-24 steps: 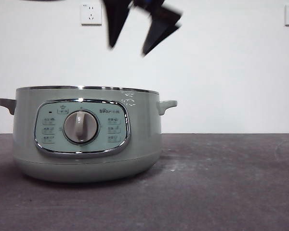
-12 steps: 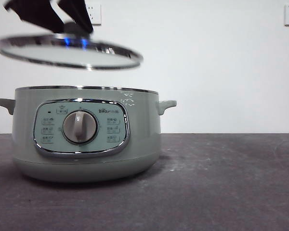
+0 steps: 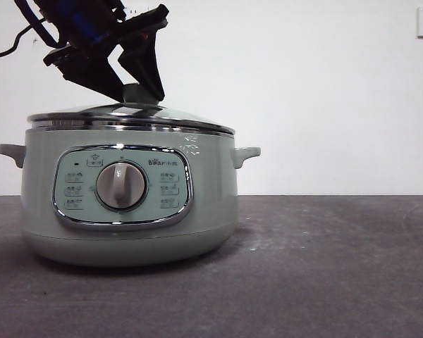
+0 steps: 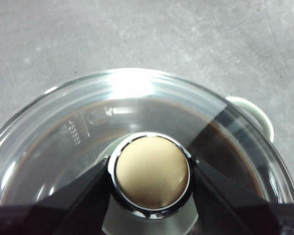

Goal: Pick up the potato,open the lid,put the potato in the pot,close the lid

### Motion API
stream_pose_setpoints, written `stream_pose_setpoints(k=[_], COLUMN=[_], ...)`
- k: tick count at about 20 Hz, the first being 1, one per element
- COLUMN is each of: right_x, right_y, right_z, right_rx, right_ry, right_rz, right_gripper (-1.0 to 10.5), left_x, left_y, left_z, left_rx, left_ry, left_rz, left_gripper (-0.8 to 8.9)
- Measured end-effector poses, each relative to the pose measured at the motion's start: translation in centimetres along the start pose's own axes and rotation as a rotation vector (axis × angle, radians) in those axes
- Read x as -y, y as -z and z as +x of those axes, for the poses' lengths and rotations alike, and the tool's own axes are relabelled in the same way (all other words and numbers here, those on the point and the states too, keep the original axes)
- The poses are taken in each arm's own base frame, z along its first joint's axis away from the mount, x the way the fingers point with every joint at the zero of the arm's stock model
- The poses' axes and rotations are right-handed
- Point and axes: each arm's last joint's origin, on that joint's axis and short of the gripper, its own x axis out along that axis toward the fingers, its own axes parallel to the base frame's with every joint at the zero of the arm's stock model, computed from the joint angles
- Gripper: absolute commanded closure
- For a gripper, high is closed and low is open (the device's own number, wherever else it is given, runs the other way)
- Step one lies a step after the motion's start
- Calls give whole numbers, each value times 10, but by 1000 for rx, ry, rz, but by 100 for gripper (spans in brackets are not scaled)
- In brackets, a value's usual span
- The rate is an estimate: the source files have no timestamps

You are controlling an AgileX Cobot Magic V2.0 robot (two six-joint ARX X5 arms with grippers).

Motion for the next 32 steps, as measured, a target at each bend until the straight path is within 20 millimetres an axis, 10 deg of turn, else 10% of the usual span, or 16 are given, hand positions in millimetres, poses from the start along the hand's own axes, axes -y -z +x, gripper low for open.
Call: stream_pose_setpoints(k=[6, 11, 18, 25, 28, 32], right_x=[0, 0, 0, -2, -4, -8], right_y=[0, 3, 4, 13, 28, 59], right_z=[0, 0, 0, 9, 23, 40], right_rx=[0, -26, -40, -66, -51, 1], right_ry=[2, 1, 1, -1, 0, 1], right_rz=[6, 8, 16, 34, 38, 47], right_gripper=[541, 541, 541, 689, 891, 958], left_x=[0, 0, 0, 6, 5, 1], left_y=[2, 2, -2, -12, -4, 7], left_z=[-1, -1, -11, -115, -150, -167], left_rx=[-25, -25, 3, 209, 236, 207], left_ry=[-7, -7, -7, 32, 32, -57], left_rz=[-14, -14, 1, 12, 15, 43], left_gripper=[808, 374, 374, 388, 781, 822])
